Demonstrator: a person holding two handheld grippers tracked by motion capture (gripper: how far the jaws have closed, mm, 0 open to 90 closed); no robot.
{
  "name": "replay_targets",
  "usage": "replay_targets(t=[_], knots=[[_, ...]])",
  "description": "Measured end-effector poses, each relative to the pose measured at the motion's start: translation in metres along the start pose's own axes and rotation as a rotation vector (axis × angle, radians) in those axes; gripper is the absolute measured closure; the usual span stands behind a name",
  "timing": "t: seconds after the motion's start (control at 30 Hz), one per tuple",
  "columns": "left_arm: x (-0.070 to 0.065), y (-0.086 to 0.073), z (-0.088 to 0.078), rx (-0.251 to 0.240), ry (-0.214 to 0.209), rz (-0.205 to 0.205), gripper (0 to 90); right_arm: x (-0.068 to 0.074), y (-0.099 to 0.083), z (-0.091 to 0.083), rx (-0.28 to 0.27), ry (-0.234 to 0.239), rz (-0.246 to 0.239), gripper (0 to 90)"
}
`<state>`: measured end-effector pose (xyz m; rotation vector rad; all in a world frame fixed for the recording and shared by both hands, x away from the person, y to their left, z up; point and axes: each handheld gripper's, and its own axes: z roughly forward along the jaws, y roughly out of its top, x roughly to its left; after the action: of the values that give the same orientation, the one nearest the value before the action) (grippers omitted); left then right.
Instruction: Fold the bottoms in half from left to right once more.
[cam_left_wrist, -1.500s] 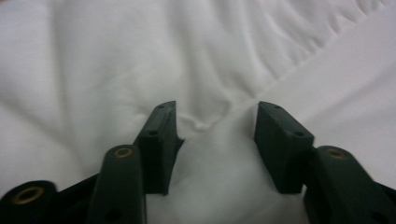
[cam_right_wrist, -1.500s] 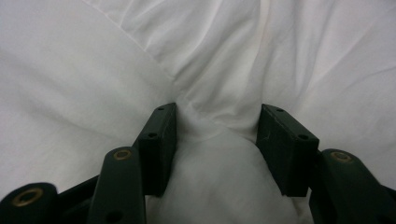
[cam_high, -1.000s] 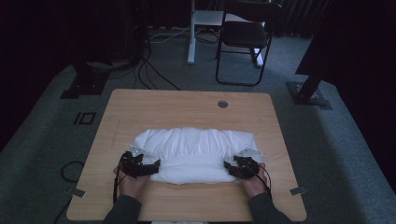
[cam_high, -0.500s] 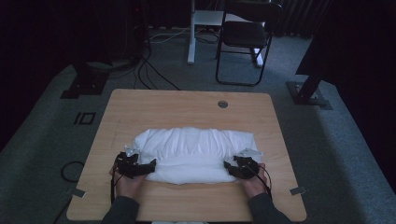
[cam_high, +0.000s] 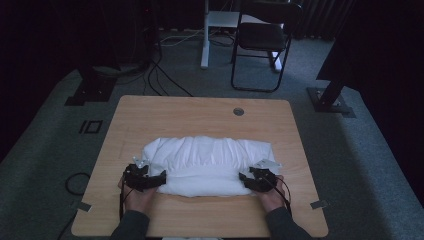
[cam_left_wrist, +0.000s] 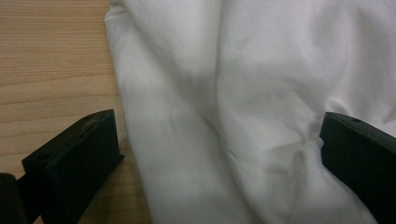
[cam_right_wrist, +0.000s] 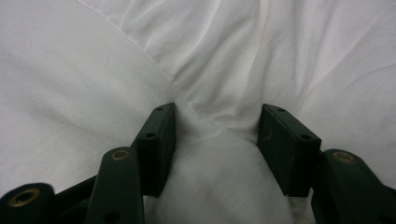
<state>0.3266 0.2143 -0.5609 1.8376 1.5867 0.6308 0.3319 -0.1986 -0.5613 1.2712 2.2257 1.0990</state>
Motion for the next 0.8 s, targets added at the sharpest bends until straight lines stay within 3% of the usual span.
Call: replay_targets(t=[0.23,0.3,0.37,0.43,0.57,0.8], knots=[[-0.006,-0.002,-0.003,-0.012,0.006,-0.004,8.7,0.000,0.000,0.000,-0.003,-0.002,0.002,45.7],[-0.009,-0.002,-0.005,-0.025,-0.009,0.003,17.7,0.000,0.000,0.000,-0.005,0.001,0.004,45.6],[-0.009,-0.003,-0.008,-0.038,-0.044,0.000,30.2,0.001,-0.001,0.000,-0.007,0.002,0.004,45.5],[-0.010,-0.003,-0.008,-0.047,-0.087,0.001,49.7,0.001,-0.001,0.000,-0.009,0.012,0.006,45.2],[-0.006,-0.005,-0.008,-0.050,-0.184,-0.036,74.5,0.001,-0.001,0.000,-0.010,0.015,0.009,45.1],[0.000,-0.002,-0.011,-0.069,-0.246,-0.055,81.0,0.000,0.007,-0.009,-0.030,0.023,0.004,42.0]])
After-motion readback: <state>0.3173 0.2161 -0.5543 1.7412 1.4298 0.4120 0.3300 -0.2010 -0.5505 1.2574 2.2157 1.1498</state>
